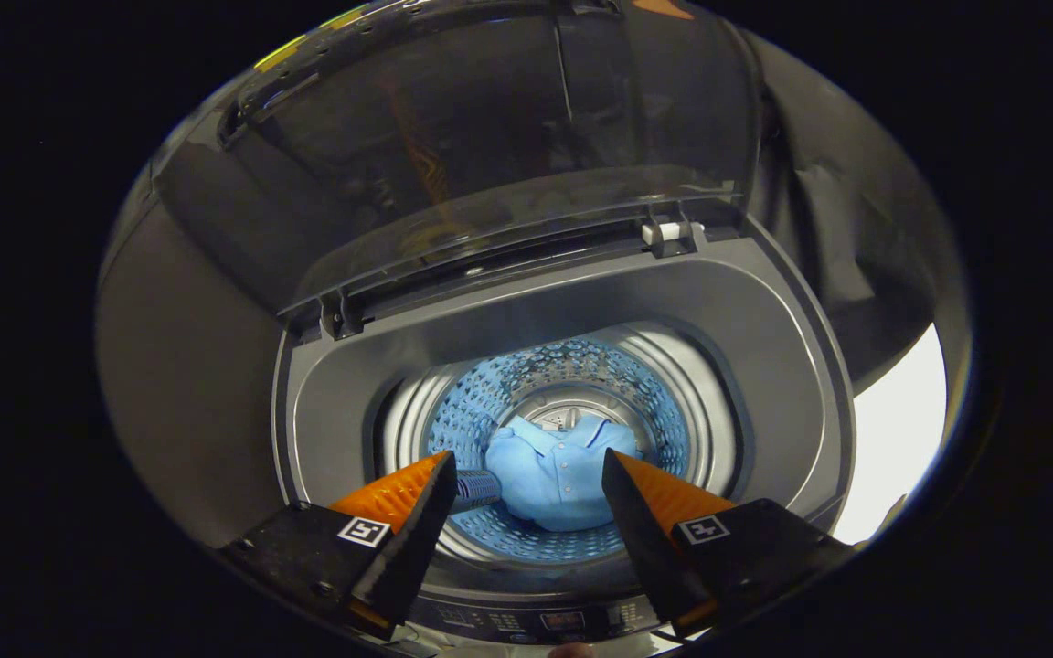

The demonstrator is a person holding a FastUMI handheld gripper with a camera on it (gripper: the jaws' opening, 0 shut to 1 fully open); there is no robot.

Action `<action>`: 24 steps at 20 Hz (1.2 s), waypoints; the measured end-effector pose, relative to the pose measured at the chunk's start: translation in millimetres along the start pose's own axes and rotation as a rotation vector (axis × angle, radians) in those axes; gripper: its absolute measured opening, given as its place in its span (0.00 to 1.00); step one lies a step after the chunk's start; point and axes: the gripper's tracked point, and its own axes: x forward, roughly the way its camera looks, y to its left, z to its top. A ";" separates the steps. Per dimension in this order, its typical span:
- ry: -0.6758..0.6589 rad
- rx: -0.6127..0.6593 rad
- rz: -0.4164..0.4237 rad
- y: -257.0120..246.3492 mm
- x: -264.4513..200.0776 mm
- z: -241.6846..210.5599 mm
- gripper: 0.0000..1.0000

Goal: Put the clothes into the washing machine and then close the washing machine lid.

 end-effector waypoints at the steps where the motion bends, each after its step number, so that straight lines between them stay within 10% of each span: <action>1: -0.015 -0.006 0.010 1.8 -4.3 1.8 0.98; 17: -0.537 -0.227 0.129 78.9 -201.0 217.2 0.98; 24: -0.560 -0.190 0.131 98.2 -182.6 270.1 0.98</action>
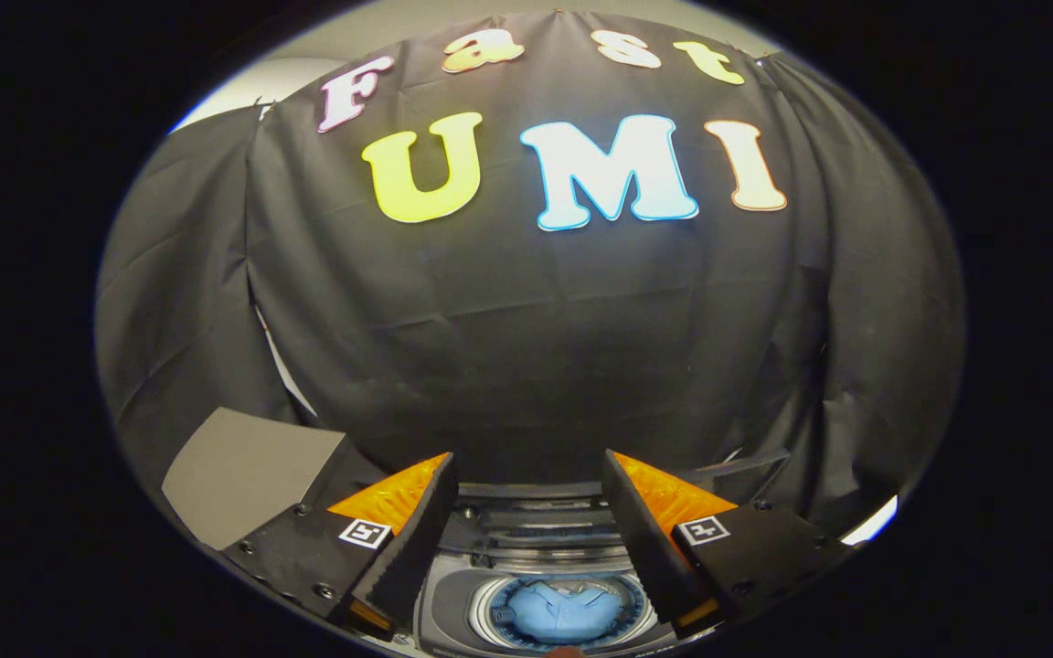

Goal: Put the clothes into the washing machine and then close the washing machine lid.

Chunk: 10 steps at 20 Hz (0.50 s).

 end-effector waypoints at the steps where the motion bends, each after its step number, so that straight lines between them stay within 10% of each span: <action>1: 0.007 -0.001 -0.009 0.3 10.9 0.3 0.98; 10: 0.059 -0.121 -0.050 5.7 60.5 -23.5 0.99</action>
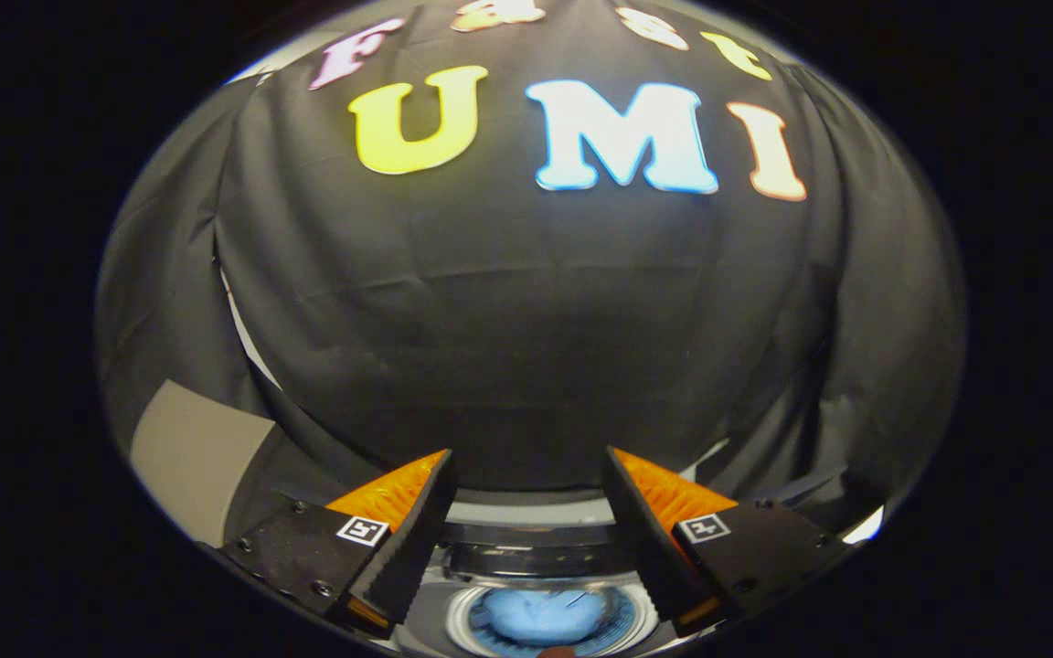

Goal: Put the clothes into the washing machine and then close the washing machine lid.

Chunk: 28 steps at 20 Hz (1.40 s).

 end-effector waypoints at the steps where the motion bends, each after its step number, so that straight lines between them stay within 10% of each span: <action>1: -0.029 0.020 0.000 -3.3 -0.9 1.7 0.99; 28: -0.249 0.011 -0.011 0.9 -33.9 -19.1 0.99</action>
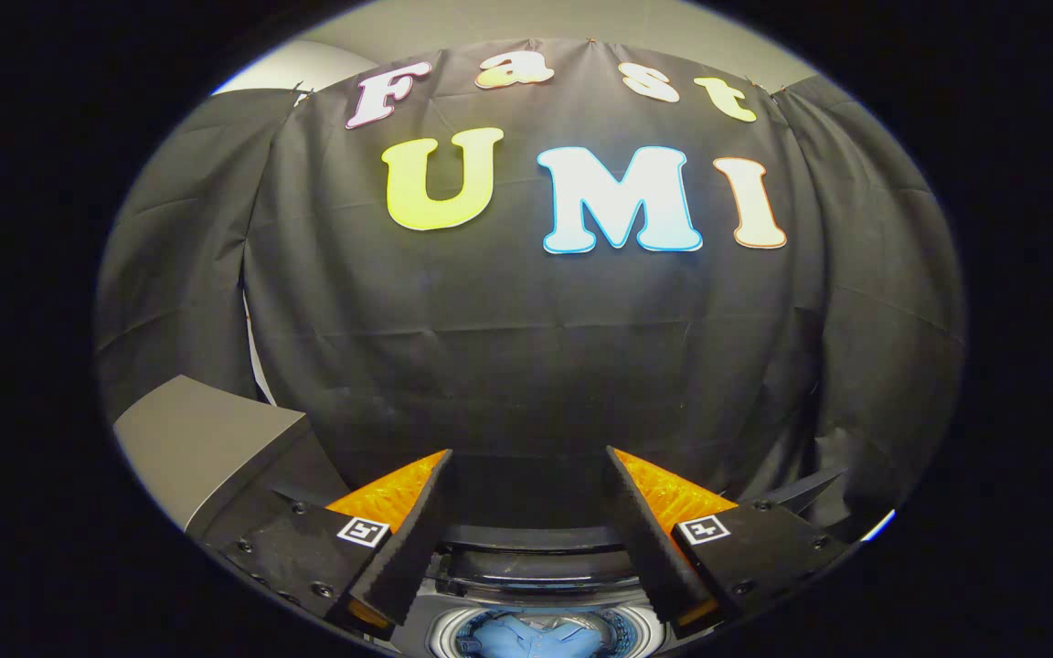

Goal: Put the clothes into the washing machine and then close the washing machine lid.

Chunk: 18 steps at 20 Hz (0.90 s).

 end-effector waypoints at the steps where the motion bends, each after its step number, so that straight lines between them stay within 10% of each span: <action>1: 0.000 0.000 -0.001 0.0 -2.5 -0.6 0.99; 18: -0.047 -0.003 -0.035 4.3 -48.5 -23.3 0.98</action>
